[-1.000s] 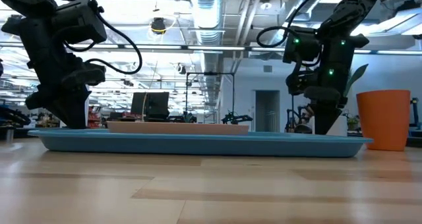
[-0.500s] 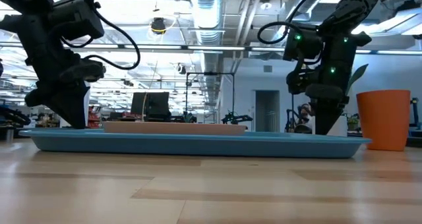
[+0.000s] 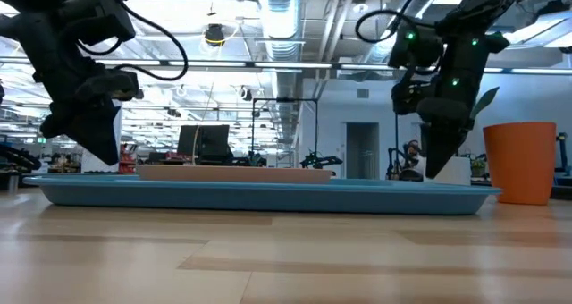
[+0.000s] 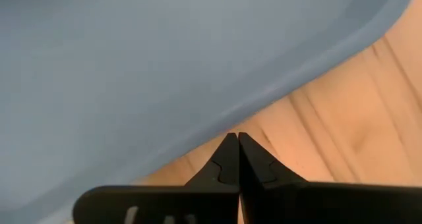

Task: Pick and place plate/cup/fork/spoon on tray
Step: Adjust the blue tray on the table, then put the orange cup on the blue tray to the top left of the orange plate

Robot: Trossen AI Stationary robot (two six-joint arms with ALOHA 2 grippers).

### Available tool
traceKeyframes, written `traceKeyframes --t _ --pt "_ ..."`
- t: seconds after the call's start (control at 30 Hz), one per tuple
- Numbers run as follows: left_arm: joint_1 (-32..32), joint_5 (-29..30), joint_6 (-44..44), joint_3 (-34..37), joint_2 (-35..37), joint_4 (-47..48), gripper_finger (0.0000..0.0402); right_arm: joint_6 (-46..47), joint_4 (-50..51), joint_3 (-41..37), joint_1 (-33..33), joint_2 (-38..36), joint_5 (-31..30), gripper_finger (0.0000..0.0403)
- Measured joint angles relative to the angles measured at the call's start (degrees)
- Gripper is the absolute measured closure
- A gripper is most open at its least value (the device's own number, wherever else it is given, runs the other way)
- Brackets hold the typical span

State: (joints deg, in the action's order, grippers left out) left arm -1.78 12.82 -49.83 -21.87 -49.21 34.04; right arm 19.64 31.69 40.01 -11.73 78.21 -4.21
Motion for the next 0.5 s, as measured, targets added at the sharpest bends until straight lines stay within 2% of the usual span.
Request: traceKeyframes --t 0.1,0.23,0.33,0.5 --pt "-1.3 0.0 2.8 0.0 1.8 -1.4 0.0393 -0.1 2.0 1.2 0.2 -2.3 -0.5 0.0394" --pt "-3.4 -0.2 6.8 0.0 2.4 -5.4 0.04 -1.1 5.4 3.9 2.9 -5.5 -4.3 0.0386" --pt "-4.6 -0.5 9.8 0.0 2.3 -8.1 0.04 0.1 10.2 6.2 6.1 -7.2 -5.9 0.0365" --pt "-6.1 -2.0 14.4 0.0 2.4 -11.5 0.0401 7.7 22.1 9.6 12.6 -8.3 -6.4 0.0319"
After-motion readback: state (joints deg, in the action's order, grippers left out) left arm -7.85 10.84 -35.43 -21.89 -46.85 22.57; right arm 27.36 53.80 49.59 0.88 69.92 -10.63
